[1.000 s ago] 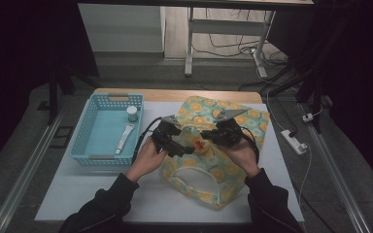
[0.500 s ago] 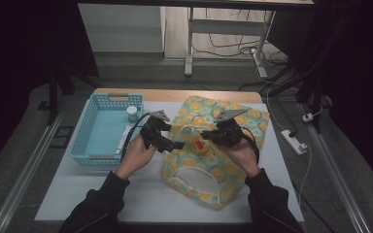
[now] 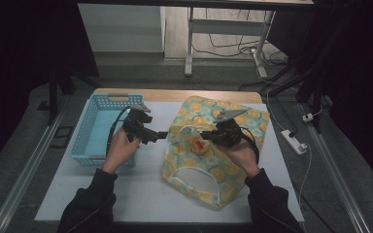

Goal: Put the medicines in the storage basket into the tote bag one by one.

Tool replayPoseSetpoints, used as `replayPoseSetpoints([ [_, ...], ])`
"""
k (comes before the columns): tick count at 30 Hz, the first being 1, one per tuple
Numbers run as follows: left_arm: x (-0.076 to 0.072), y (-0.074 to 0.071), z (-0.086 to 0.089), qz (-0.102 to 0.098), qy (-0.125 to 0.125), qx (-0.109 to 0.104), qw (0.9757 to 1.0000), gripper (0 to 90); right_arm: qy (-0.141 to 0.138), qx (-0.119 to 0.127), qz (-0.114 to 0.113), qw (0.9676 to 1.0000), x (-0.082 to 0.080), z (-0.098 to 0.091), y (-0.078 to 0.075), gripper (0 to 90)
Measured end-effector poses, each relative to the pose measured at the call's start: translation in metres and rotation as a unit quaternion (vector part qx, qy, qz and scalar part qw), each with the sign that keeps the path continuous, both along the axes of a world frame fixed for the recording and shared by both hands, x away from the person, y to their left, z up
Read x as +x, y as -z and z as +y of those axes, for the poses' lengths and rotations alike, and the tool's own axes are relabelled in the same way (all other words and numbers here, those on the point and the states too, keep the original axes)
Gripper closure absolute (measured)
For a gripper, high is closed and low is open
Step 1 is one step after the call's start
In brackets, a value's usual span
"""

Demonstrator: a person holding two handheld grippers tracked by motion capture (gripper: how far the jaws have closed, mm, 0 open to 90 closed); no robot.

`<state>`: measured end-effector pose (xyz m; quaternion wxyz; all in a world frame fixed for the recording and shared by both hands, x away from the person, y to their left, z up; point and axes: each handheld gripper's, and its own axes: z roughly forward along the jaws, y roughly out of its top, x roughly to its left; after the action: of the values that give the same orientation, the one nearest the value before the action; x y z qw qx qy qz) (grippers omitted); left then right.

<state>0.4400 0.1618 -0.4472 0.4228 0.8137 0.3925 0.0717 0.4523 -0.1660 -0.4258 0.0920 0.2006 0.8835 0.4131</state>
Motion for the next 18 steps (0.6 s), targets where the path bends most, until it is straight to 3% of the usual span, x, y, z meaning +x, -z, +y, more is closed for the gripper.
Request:
replayPoseSetpoints([
  [8, 0.002, 0.001, 0.022, 0.004, -0.037, 0.013, 0.9992, 0.0, -0.001, -0.002, 0.000, 1.0000, 0.000, 0.001, 0.001, 90.0],
  [18, 0.006, 0.008, 0.049, 0.016, -0.076, 0.032, 0.9964, 0.0, -0.002, -0.003, 0.001, 1.0000, 0.000, 0.001, 0.001, 90.0],
])
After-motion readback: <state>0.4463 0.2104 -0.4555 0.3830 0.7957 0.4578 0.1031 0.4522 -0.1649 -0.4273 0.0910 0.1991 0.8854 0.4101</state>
